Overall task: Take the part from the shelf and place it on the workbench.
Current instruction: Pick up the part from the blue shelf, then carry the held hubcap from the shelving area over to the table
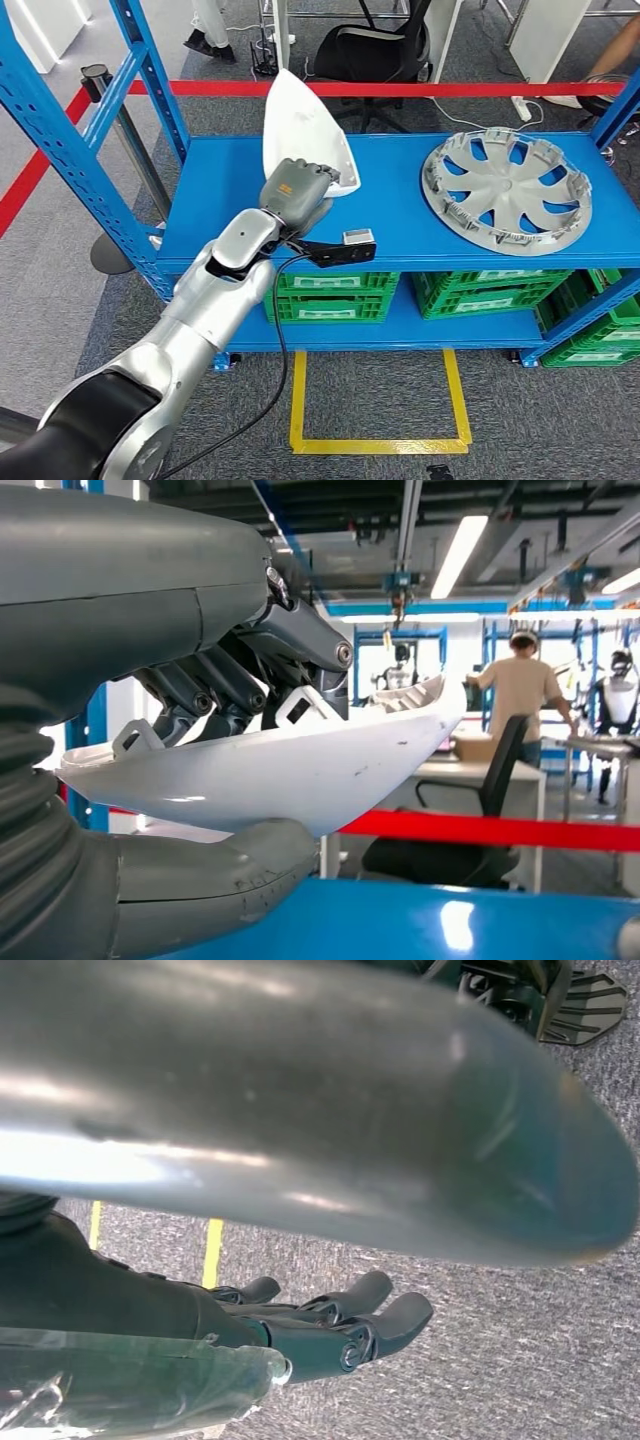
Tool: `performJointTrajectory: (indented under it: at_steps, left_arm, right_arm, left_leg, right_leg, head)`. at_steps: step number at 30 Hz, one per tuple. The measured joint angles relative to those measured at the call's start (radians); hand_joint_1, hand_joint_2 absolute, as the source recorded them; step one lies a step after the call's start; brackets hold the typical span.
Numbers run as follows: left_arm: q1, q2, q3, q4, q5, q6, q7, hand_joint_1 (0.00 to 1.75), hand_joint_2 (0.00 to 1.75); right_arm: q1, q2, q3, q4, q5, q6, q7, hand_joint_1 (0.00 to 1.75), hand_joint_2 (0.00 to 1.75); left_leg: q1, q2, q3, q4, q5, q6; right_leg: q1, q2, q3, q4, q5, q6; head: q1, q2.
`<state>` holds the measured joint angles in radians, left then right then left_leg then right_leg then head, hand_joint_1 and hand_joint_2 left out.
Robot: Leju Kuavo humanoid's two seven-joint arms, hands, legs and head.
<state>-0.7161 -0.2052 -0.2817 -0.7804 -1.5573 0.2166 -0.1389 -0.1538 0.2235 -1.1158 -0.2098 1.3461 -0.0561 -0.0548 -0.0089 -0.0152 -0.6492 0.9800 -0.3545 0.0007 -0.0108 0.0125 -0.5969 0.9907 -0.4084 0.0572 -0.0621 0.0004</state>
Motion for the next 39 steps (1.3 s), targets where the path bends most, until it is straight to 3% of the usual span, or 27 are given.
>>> performJointTrajectory:
  at_steps: [14, 39]
  left_arm:
    - [0.125, -0.005, -0.15, -0.293, 0.098, -0.047, -0.034, 1.75, 1.75]
    - [0.2, -0.003, -0.178, -0.386, 0.177, -0.045, -0.01, 1.75, 1.75]
  right_arm:
    - [0.016, 0.0, -0.018, -0.001, -0.016, -0.008, -0.009, 0.0, 0.0]
    - [0.018, -0.001, -0.025, -0.001, -0.017, -0.008, -0.01, 0.0, 0.0]
  left_leg:
    - [0.0, 0.0, -0.001, 0.0, -0.001, 0.001]
    - [0.0, 0.0, -0.001, 0.0, -0.001, 0.001]
  right_leg:
    - [0.0, 0.0, 0.0, 0.0, -0.001, 0.001]
    - [0.0, 0.0, 0.0, 0.0, -0.001, 0.001]
  head:
    - [0.0, 0.0]
    - [0.0, 0.0]
